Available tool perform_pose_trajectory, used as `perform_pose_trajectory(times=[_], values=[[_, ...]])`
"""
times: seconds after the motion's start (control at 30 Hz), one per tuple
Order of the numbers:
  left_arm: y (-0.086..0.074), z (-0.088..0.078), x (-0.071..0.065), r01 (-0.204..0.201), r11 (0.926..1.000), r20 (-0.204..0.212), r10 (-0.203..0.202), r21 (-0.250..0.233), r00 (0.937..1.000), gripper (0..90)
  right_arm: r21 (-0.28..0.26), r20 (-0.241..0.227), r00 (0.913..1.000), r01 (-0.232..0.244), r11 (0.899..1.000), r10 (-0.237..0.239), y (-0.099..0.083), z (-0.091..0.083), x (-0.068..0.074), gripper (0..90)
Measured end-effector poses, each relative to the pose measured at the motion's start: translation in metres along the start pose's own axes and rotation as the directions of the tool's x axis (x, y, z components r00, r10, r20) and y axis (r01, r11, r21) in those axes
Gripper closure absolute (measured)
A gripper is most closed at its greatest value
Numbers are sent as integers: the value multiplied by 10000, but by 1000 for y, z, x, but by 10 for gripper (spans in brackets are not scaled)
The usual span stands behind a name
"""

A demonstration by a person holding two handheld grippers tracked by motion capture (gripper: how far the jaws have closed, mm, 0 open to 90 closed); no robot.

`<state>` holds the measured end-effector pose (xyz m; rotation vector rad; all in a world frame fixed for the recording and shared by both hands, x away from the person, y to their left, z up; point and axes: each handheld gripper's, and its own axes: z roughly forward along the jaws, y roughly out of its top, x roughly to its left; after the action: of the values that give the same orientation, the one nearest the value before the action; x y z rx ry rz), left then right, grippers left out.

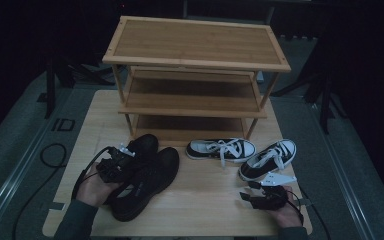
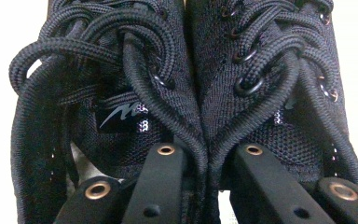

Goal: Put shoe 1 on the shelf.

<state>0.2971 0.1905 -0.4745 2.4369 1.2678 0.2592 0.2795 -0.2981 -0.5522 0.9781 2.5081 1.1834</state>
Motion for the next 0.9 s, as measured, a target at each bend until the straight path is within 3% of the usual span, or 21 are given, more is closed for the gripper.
perform_pose_trajectory(times=[0.43, 0.9], values=[[4, -2, 1, 55, 10000, -201, -56, -41, 9998, 861, 33, -33, 10000, -4, 10000, 4, -1, 0, -1, 403], [23, -6, 3, 95, 9995, -404, -108, -304, 9991, 861, 46, -52, 10000, 0, 10000, 0, -2, -1, -1, 403]])
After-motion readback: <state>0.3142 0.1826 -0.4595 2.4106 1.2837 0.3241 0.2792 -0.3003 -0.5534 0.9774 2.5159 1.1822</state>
